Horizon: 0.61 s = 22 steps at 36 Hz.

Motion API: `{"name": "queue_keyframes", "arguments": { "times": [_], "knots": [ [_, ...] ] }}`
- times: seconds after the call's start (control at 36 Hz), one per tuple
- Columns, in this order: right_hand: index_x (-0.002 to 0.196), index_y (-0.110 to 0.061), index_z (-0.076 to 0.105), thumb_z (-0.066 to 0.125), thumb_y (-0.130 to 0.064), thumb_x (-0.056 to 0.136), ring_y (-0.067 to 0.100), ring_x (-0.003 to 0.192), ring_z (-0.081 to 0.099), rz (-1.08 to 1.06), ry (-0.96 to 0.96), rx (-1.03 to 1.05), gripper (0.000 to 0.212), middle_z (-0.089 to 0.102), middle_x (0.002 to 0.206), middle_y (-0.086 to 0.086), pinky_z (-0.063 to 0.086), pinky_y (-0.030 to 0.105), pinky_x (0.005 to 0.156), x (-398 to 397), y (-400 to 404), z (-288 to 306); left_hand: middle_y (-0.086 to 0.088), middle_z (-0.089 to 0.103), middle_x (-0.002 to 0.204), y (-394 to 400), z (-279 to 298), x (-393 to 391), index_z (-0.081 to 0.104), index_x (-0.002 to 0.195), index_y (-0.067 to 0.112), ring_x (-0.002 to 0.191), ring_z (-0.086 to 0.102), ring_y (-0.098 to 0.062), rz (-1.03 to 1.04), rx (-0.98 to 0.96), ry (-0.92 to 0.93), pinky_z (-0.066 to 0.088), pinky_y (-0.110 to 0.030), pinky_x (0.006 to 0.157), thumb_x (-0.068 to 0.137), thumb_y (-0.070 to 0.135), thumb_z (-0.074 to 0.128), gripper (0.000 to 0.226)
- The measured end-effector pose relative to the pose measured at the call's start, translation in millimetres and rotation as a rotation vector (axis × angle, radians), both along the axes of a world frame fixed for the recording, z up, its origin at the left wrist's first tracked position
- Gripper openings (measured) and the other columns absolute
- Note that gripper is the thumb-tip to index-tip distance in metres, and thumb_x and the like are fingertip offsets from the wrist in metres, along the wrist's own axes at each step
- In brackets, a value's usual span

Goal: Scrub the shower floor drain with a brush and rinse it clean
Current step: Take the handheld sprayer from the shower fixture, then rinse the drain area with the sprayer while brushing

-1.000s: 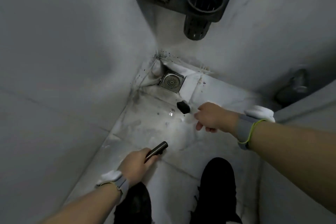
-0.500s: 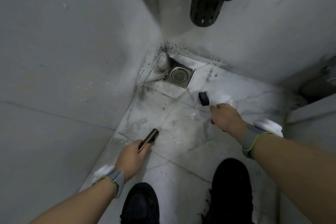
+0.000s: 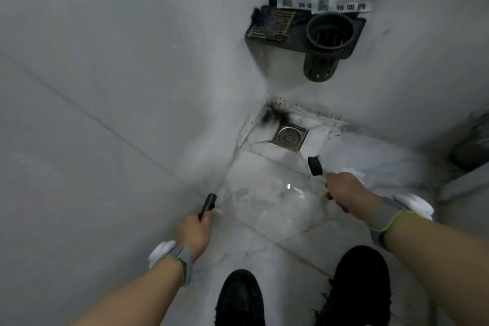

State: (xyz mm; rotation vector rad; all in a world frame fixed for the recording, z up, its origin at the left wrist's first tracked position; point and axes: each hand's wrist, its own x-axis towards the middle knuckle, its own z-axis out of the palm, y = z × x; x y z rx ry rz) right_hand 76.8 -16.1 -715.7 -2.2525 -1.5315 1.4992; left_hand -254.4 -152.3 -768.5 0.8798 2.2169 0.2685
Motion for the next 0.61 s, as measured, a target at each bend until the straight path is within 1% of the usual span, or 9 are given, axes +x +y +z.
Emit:
{"name": "queue_keyframes", "arguments": {
  "times": [0.06, 0.14, 0.22, 0.28, 0.39, 0.44, 0.5, 0.56, 0.61],
  "knots": [
    [0.087, -0.001, 0.052, 0.031, -0.014, 0.101, 0.018, 0.048, 0.037, 0.006, 0.012, -0.012, 0.028, 0.042, 0.061, 0.007, 0.033, 0.027, 0.047, -1.8, 1.5, 21.1, -0.007, 0.064, 0.066, 12.1, 20.8, 6.3, 0.065, 0.076, 0.012, 0.060, 0.060, -0.027, -0.003, 0.018, -0.004, 0.039, -0.029, 0.053, 0.100, 0.047, 0.046, 0.046],
    [0.085, -0.002, 0.051, 0.032, -0.014, 0.100, 0.018, 0.047, 0.036, -0.029, 0.046, -0.001, 0.027, 0.042, 0.060, 0.006, 0.031, 0.026, 0.046, -3.9, 4.6, 41.2, -0.015, 0.070, 0.082, 41.5, 45.9, 14.5, 0.071, 0.089, 0.004, 0.075, 0.067, -0.033, -0.026, 0.035, 0.038, 0.047, -0.033, 0.062, 0.098, 0.049, 0.047, 0.051],
    [0.075, -0.007, 0.046, 0.030, -0.016, 0.101, 0.017, 0.047, 0.035, -0.066, 0.086, 0.040, 0.032, 0.040, 0.060, 0.006, 0.030, 0.026, 0.046, -5.9, 6.1, 54.6, -0.016, 0.071, 0.089, 69.8, 68.1, 21.7, 0.070, 0.094, 0.003, 0.084, 0.068, -0.035, -0.076, 0.056, 0.100, 0.050, -0.035, 0.068, 0.098, 0.048, 0.048, 0.051],
    [0.074, -0.008, 0.045, 0.028, -0.018, 0.101, 0.018, 0.047, 0.035, -0.073, 0.092, 0.056, 0.033, 0.041, 0.060, 0.006, 0.030, 0.026, 0.046, -8.0, 10.2, 56.9, -0.015, 0.071, 0.092, 86.4, 74.7, 23.8, 0.069, 0.096, 0.005, 0.087, 0.067, -0.035, -0.076, 0.066, 0.122, 0.048, -0.033, 0.068, 0.098, 0.048, 0.048, 0.048],
    [0.068, -0.009, 0.047, 0.030, -0.016, 0.101, 0.019, 0.045, 0.036, -0.077, 0.087, 0.064, 0.038, 0.041, 0.056, 0.006, 0.031, 0.027, 0.048, -8.4, 19.6, 47.1, -0.010, 0.070, 0.084, 104.1, 68.5, 24.3, 0.068, 0.094, 0.012, 0.070, 0.063, -0.030, -0.050, 0.057, 0.156, 0.041, -0.030, 0.058, 0.096, 0.054, 0.047, 0.047],
    [0.070, -0.008, 0.049, 0.031, -0.017, 0.101, 0.019, 0.045, 0.037, -0.086, 0.085, 0.058, 0.037, 0.043, 0.056, 0.007, 0.031, 0.026, 0.048, -9.7, 28.5, 37.7, -0.009, 0.068, 0.083, 106.3, 56.2, 26.2, 0.068, 0.093, 0.009, 0.064, 0.057, -0.027, -0.044, 0.025, 0.144, 0.038, -0.030, 0.057, 0.098, 0.052, 0.046, 0.049],
    [0.073, -0.006, 0.049, 0.032, -0.013, 0.101, 0.022, 0.048, 0.039, -0.077, 0.074, 0.033, 0.033, 0.051, 0.066, 0.013, 0.032, 0.027, 0.049, -13.0, 40.1, 25.7, -0.010, 0.066, 0.081, 104.7, 35.2, 28.5, 0.068, 0.091, 0.006, 0.065, 0.055, -0.026, -0.050, -0.029, 0.113, 0.036, -0.030, 0.056, 0.101, 0.048, 0.043, 0.050],
    [0.075, -0.004, 0.048, 0.033, -0.008, 0.101, 0.024, 0.051, 0.040, -0.061, 0.053, 0.006, 0.030, 0.057, 0.079, 0.020, 0.031, 0.028, 0.050, -15.2, 48.4, 16.7, -0.007, 0.064, 0.074, 99.7, 22.5, 30.4, 0.067, 0.087, 0.007, 0.063, 0.057, -0.024, -0.038, -0.027, 0.084, 0.034, -0.029, 0.051, 0.102, 0.046, 0.043, 0.048],
    [0.071, -0.006, 0.047, 0.031, -0.011, 0.101, 0.021, 0.048, 0.037, -0.049, 0.036, -0.023, 0.034, 0.050, 0.067, 0.014, 0.030, 0.027, 0.048, -17.6, 51.8, 10.8, -0.002, 0.060, 0.070, 101.9, 19.3, 31.1, 0.067, 0.090, 0.008, 0.059, 0.055, -0.018, -0.031, 0.005, 0.075, 0.031, -0.026, 0.046, 0.101, 0.047, 0.042, 0.048]
  ]
}}
